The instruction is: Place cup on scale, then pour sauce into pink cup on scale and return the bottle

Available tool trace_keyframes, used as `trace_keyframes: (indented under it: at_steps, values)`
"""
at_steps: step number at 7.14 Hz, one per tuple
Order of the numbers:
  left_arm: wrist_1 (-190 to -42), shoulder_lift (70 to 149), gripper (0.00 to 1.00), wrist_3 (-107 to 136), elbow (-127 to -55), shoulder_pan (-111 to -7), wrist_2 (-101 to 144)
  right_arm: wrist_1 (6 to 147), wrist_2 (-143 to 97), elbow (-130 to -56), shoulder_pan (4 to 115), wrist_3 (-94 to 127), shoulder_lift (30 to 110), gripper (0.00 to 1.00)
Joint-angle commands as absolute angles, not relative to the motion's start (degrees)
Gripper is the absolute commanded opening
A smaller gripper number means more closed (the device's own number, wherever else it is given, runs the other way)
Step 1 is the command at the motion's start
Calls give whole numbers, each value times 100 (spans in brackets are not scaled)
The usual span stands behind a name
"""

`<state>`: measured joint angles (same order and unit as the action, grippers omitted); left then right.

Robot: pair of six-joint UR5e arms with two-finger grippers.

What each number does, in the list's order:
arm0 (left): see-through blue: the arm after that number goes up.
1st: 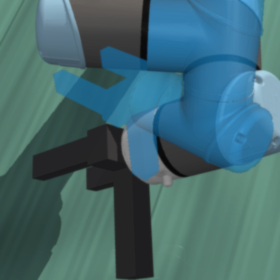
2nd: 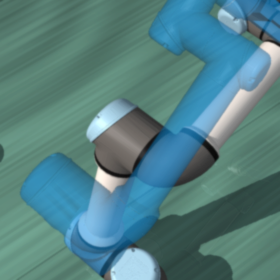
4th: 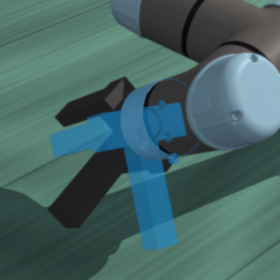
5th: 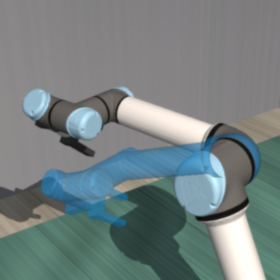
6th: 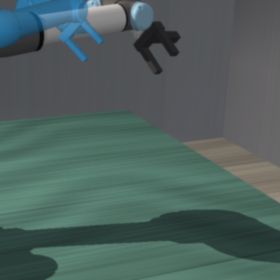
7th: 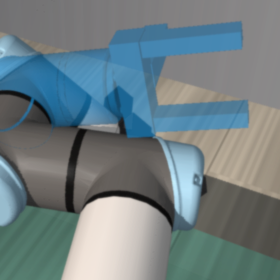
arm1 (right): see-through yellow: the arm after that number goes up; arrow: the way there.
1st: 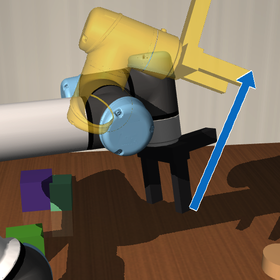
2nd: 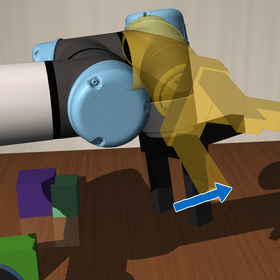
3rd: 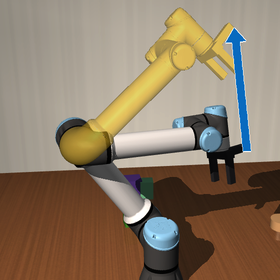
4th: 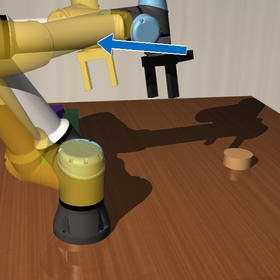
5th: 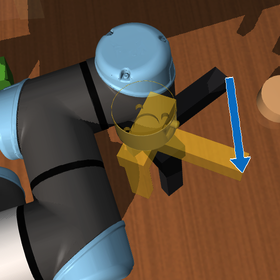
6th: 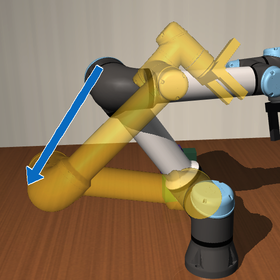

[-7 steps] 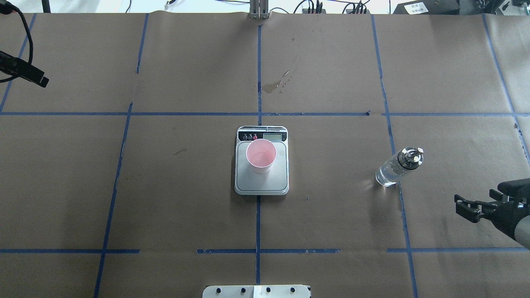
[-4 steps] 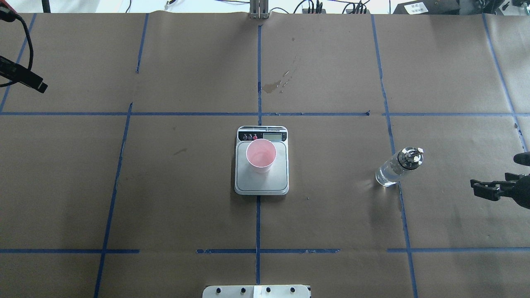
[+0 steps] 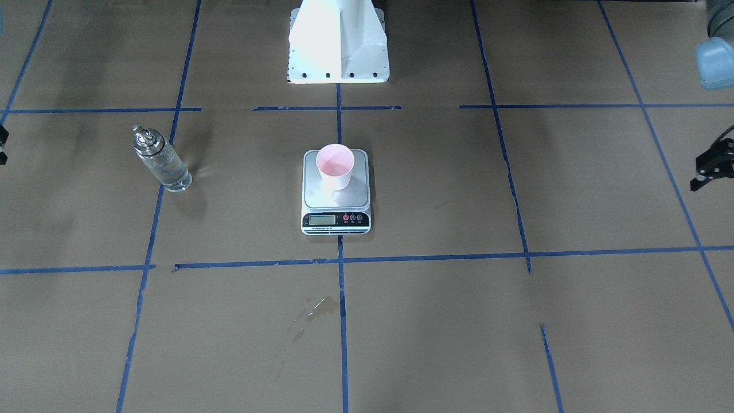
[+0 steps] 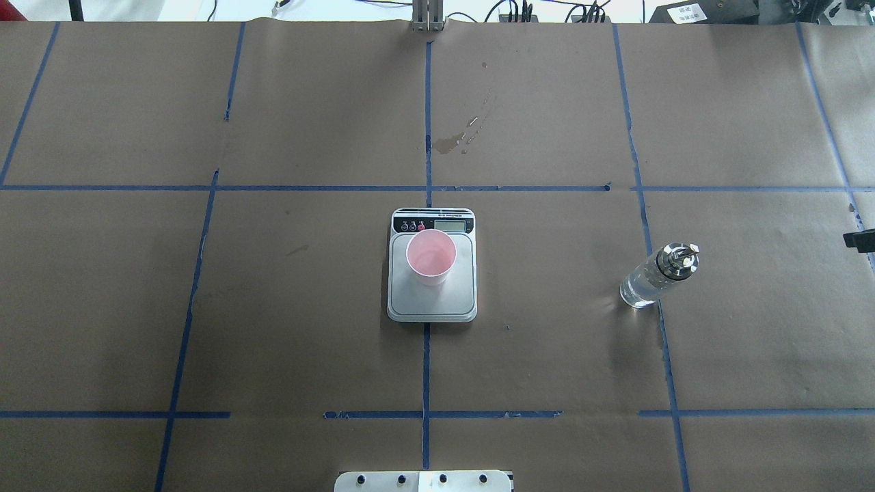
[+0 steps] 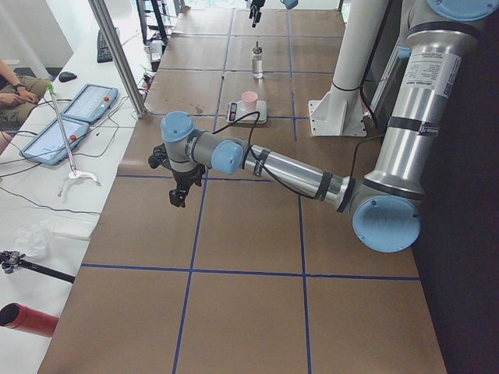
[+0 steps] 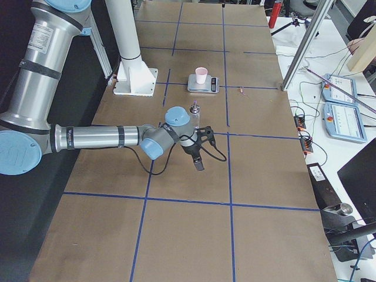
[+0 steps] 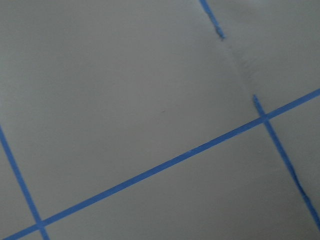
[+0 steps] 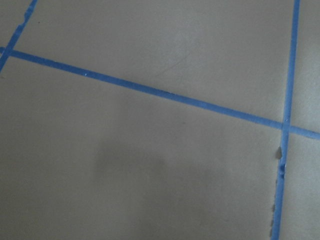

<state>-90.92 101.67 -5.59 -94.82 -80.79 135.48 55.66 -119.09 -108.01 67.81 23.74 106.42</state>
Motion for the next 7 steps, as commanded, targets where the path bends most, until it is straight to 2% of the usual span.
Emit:
trace_keyframes:
  at_steps: [1, 3, 7]
  values:
    - [-9166, 9742, 99, -896, -9167, -8899, 14114, 7287, -12287, -10776, 7409, 1348, 10110, 100]
    - [-9246, 9668, 100, -870, -8912, -9210, 13932, 8101, -12801, -10714, 7409, 1345, 9573, 100]
    - [-9299, 9554, 100, -896, -8965, -9185, 13332, 8200, -13650, -10197, 8199, 1022, 9606, 100]
